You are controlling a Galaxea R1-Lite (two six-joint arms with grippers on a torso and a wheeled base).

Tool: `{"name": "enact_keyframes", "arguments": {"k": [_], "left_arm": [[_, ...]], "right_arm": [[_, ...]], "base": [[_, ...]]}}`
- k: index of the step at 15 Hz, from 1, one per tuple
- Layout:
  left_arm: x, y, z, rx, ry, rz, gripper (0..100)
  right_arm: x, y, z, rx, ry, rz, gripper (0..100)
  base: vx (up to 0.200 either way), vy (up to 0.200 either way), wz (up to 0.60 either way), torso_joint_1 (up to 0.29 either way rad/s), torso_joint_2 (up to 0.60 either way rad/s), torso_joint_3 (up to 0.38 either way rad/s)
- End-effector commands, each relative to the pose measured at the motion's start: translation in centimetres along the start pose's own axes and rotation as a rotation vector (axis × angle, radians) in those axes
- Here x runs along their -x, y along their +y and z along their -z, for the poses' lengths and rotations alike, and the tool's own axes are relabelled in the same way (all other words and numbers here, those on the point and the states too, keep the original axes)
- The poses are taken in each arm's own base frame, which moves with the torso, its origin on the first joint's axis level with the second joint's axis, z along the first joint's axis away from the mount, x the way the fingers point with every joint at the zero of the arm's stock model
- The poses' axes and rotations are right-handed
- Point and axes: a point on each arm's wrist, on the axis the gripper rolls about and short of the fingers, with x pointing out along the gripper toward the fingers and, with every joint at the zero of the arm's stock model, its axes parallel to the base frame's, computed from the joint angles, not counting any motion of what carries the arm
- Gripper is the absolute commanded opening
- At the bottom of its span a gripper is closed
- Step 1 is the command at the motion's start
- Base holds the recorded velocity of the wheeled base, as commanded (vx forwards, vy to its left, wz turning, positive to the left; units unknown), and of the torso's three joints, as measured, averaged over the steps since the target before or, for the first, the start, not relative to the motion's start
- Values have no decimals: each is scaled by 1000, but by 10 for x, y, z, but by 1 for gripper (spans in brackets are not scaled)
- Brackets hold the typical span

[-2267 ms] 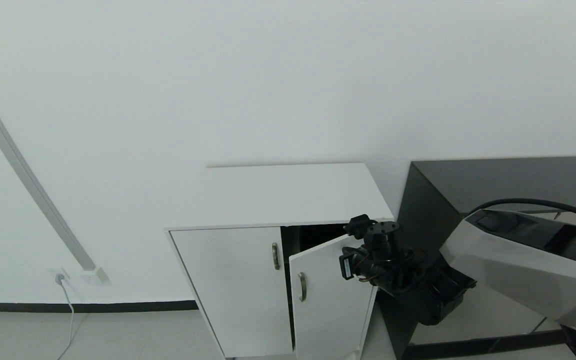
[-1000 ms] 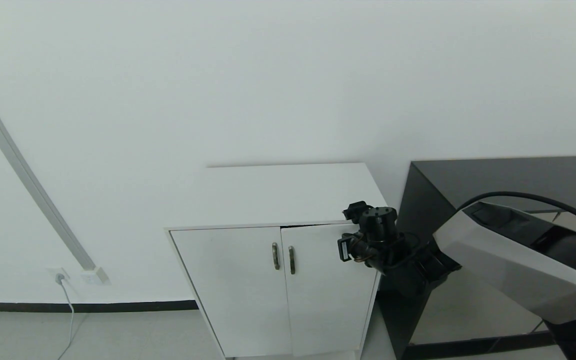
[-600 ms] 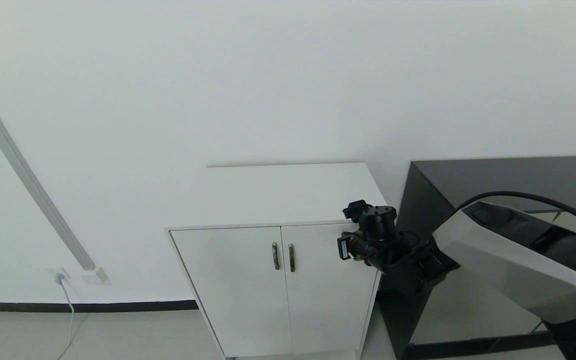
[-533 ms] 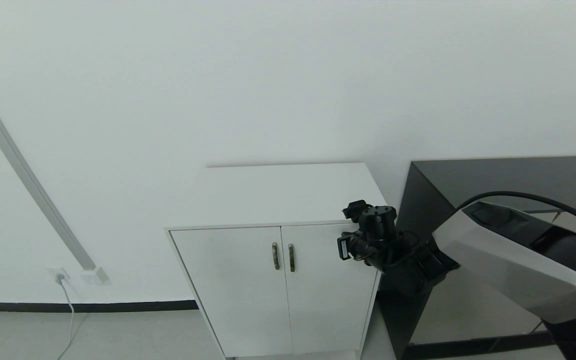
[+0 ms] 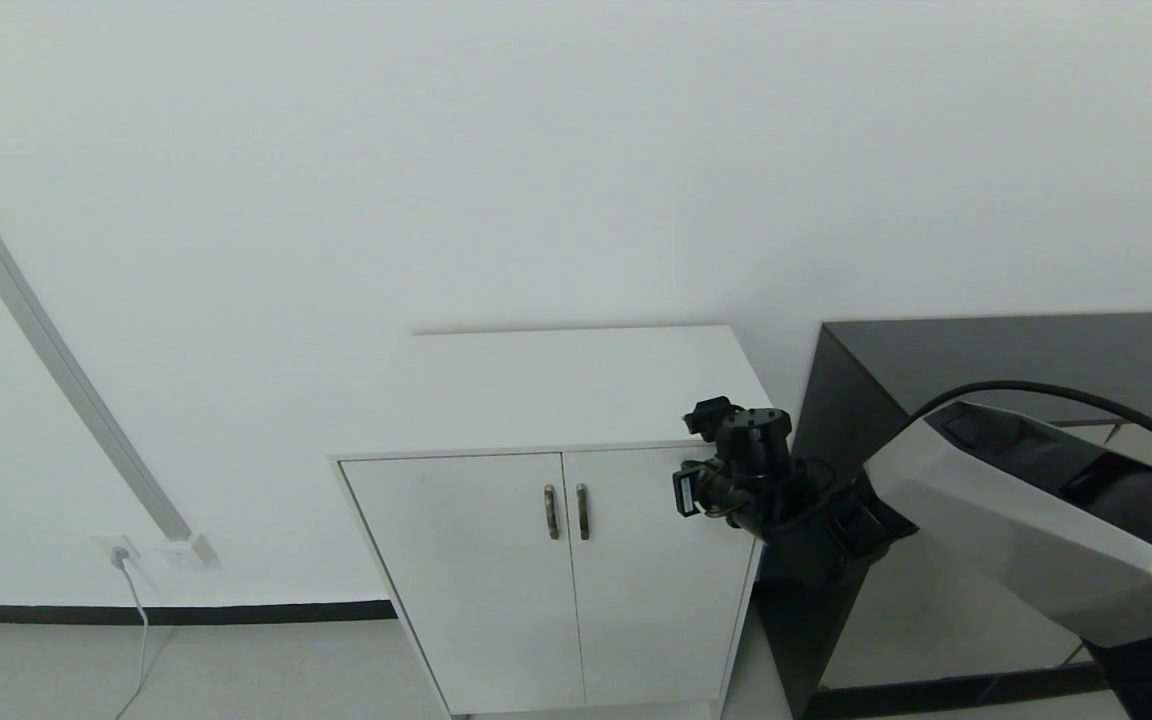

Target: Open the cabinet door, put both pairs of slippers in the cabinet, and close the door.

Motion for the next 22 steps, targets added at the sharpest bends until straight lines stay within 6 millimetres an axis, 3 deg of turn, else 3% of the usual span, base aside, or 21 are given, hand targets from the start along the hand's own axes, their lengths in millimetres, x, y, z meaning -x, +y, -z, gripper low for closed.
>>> {"name": "enact_keyframes", "arguments": {"k": [1,9,11,17,18,22], "left_arm": [[0,0,0,0,0,0,0],[0,0,0,0,0,0,0],[0,0,0,0,0,0,0],[0,0,0,2,0,0,0],[0,0,0,2,0,0,0],[0,0,0,2,0,0,0]], "right_arm": [[0,0,-2,-1,-6,0,0],[-3,0,1,-1,-6,0,0],[5,2,-5,0,-9,-5,0],[69,1,-27,3,-14,-21,0],[95,-11,-36,-11,-43,7,0],[160,-52,-47,-44,-82,139,0]], "base": [[0,0,0,0,0,0],[0,0,0,0,0,0],[0,0,0,0,0,0],[0,0,0,0,0,0],[0,0,0,0,0,0],[0,0,0,0,0,0]]}}
